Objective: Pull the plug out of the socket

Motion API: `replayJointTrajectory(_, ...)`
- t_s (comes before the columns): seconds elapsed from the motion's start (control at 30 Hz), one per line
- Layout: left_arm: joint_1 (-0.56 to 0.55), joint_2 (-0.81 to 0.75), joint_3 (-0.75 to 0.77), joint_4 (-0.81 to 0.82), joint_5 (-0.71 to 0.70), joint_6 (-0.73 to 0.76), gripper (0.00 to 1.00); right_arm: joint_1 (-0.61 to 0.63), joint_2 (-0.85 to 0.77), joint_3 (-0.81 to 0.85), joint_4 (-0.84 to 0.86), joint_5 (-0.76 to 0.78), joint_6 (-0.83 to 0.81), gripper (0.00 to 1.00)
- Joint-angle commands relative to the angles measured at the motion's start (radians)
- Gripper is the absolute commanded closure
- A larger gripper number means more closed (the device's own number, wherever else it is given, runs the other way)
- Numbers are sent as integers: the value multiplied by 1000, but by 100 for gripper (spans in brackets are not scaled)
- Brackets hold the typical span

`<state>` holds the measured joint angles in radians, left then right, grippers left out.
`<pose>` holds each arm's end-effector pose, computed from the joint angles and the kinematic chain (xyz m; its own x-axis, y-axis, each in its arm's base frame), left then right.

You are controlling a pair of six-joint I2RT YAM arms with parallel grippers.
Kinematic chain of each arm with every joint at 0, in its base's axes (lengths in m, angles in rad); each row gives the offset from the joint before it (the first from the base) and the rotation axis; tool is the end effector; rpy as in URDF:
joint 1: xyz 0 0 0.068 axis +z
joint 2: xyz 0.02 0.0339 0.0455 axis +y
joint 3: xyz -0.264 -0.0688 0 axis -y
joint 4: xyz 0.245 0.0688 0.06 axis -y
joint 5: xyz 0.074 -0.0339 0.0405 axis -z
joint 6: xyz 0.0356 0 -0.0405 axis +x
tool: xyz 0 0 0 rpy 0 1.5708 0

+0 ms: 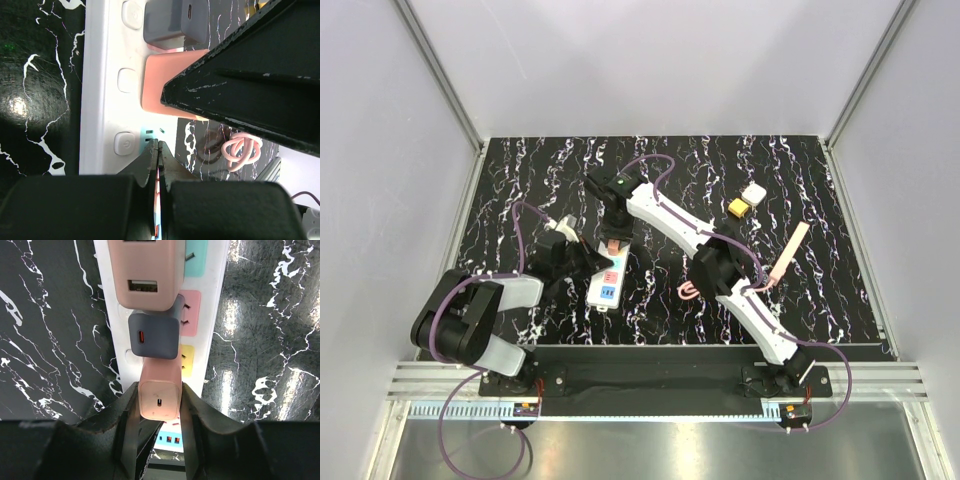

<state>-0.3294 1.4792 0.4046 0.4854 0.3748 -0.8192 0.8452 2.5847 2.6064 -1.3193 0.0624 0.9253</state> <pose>0.2364 -0.0946 0.1300 -0.7894 -0.4487 -0.4190 0.0180 0.6653 -0.7463 0.3449 0.3855 0.2129 -0.9719 0.1057 -0.2103 0.0679 0.9814 0.1794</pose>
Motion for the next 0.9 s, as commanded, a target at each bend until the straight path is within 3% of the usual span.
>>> replayJointTrajectory(0.0,-13,70,-52,-252,-96,66,100,37,-170,-2,100,-69,-6,100)
replayJointTrajectory(0.37,-13,58,-61,-274,-105,81,100,55,-181,6,61,2,-39,100)
replayJointTrajectory(0.6,-17,81,-70,-251,-102,80,100,60,-34,148,86,8,-42,100)
replayJointTrajectory(0.87,-28,89,-79,-231,-89,68,100,68,-47,141,89,53,-28,100)
